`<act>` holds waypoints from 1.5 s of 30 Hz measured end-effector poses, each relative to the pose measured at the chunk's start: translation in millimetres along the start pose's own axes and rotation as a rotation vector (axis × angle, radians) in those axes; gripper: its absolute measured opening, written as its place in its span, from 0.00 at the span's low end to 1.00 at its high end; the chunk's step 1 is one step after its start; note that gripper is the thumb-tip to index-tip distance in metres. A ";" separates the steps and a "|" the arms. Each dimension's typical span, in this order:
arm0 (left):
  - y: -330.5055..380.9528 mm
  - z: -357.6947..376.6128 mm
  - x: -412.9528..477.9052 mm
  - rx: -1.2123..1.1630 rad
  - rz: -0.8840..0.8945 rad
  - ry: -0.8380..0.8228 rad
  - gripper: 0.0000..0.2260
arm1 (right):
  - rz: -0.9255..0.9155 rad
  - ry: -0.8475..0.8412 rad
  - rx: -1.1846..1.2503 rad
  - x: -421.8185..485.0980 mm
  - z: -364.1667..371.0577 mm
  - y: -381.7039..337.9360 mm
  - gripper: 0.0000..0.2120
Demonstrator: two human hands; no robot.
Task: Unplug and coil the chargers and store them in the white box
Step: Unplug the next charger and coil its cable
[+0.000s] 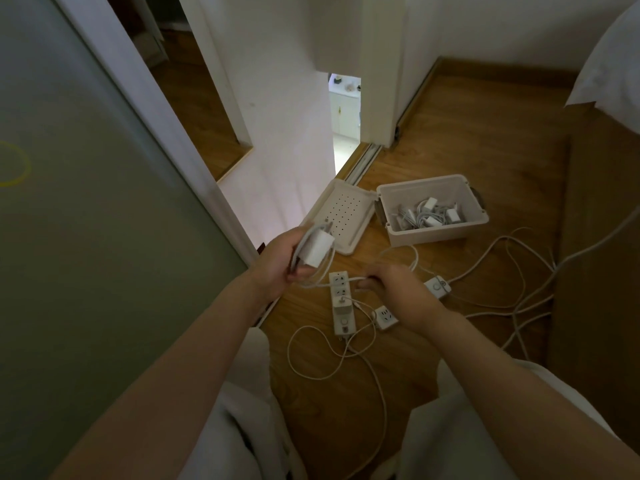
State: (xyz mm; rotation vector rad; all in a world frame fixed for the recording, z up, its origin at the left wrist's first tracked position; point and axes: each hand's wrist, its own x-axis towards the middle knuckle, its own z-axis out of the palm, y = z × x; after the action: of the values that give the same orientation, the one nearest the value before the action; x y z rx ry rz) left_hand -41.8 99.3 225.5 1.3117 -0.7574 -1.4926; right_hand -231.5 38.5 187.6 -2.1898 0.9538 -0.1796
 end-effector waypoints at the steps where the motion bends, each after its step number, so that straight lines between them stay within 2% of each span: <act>1: -1.0 -0.8 -0.6 0.129 0.005 -0.009 0.15 | -0.010 0.019 -0.082 -0.7 -2.3 0.5 0.08; 5: -2.6 5.4 -5.2 0.466 -0.039 0.014 0.10 | -0.067 0.113 -0.441 -2.6 -4.8 -2.3 0.10; 9: -2.9 1.1 -6.2 0.667 -0.036 -0.008 0.10 | -0.045 0.141 -0.523 -4.3 -5.8 -3.0 0.10; 13: -13.7 -8.3 -4.5 1.006 -0.001 0.035 0.07 | -0.071 0.148 -0.602 -4.0 -6.1 -6.5 0.12; 16: -20.3 -11.7 -5.0 1.131 0.049 0.049 0.08 | -0.075 0.153 -0.565 -3.2 -1.6 -9.7 0.10; 18: -21.5 -12.4 -4.2 1.161 0.081 0.041 0.10 | -0.028 0.157 -0.438 -4.9 -2.3 -11.1 0.08; 22: -24.6 -11.5 0.9 1.267 0.232 0.101 0.12 | 0.035 0.089 -0.296 -7.9 -5.2 -14.1 0.07; 26: -26.5 -10.0 5.2 1.240 0.309 0.208 0.13 | 0.039 0.075 -0.221 -12.7 -3.8 -18.7 0.07; 30: -28.8 -6.6 9.4 1.144 0.328 0.336 0.13 | -0.044 0.145 -0.124 -16.4 1.8 -23.5 0.05; 35: -33.3 4.3 14.8 1.016 0.246 0.437 0.12 | -0.131 0.218 -0.070 -19.6 10.6 -27.8 0.04; 39: -37.7 14.3 18.1 0.983 0.224 0.443 0.13 | -0.098 0.314 -0.010 -18.4 13.5 -29.5 0.13; 41: -38.3 16.7 18.7 0.998 0.238 0.455 0.15 | -0.091 0.366 -0.018 -17.4 13.8 -27.4 0.13; 43: -36.9 17.9 19.5 0.968 0.221 0.471 0.14 | -0.101 0.330 -0.016 -16.7 14.3 -25.7 0.10; 45: -34.7 18.9 21.1 0.830 0.152 0.469 0.12 | -0.075 0.178 0.022 -15.2 15.1 -24.8 0.09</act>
State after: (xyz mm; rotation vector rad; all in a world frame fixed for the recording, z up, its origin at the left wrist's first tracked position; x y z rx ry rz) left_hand -67.9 88.5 190.8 2.0576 -1.1777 -0.6852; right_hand -222.1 68.8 195.6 -2.2181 0.9617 -0.4241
